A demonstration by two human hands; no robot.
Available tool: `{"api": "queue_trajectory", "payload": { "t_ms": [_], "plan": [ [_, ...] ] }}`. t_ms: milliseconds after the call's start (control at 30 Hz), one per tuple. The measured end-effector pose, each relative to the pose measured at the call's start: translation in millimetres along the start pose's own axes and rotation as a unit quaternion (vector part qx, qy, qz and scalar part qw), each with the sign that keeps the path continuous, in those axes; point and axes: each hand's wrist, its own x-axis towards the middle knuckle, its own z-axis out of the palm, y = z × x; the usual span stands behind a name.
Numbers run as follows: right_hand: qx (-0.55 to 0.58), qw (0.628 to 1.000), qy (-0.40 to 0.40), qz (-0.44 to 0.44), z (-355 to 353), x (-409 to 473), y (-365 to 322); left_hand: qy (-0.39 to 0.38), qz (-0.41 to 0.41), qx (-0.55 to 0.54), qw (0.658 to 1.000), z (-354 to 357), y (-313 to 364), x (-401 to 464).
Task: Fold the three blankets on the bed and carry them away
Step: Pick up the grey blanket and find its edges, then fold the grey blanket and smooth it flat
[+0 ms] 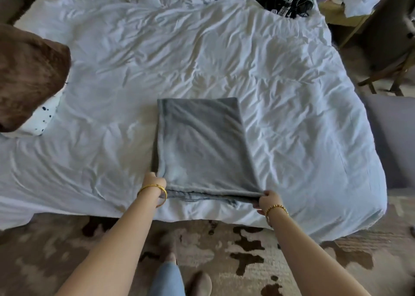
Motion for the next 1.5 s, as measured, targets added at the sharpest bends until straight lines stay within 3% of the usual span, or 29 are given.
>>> {"api": "queue_trajectory", "payload": {
  "t_ms": [200,367,533,800,933,1000,1100,1233,1400,1500],
  "plan": [
    [-0.114,0.993,0.001,-0.028,42.7,16.1,52.5,0.032,0.008,0.061,0.998,12.1,-59.2,31.0],
    [-0.186,0.980,0.039,-0.052,65.0,52.2,78.1,-0.021,0.010,0.144,0.989,33.1,-87.0,68.8],
    [-0.232,0.967,0.047,-0.094,89.0,89.1,94.2,0.029,0.028,0.163,0.986,56.6,-105.4,100.4],
    [-0.253,0.959,0.050,-0.120,101.2,105.7,111.8,-0.035,0.072,0.028,0.996,75.7,-134.3,110.4],
    [-0.231,0.964,0.047,-0.124,99.7,109.0,110.8,-0.093,-0.010,-0.102,0.990,77.8,-140.3,110.5],
    [-0.227,0.965,0.059,-0.116,100.4,107.2,109.8,-0.116,-0.036,-0.111,0.986,77.6,-143.3,108.8],
    [-0.109,0.982,0.087,-0.127,107.8,101.1,106.3,-0.137,-0.040,-0.090,0.986,77.9,-137.9,105.8],
    [0.125,0.983,0.048,-0.125,115.4,97.6,97.9,-0.114,-0.021,-0.120,0.986,84.9,-131.7,103.2],
    [0.220,0.975,-0.025,-0.020,113.7,112.0,102.1,-0.066,-0.030,-0.240,0.968,88.4,-150.3,98.9],
    [0.296,0.953,-0.057,0.021,114.3,108.4,106.8,-0.018,-0.014,-0.253,0.967,88.4,-155.5,96.5]
  ]
}}
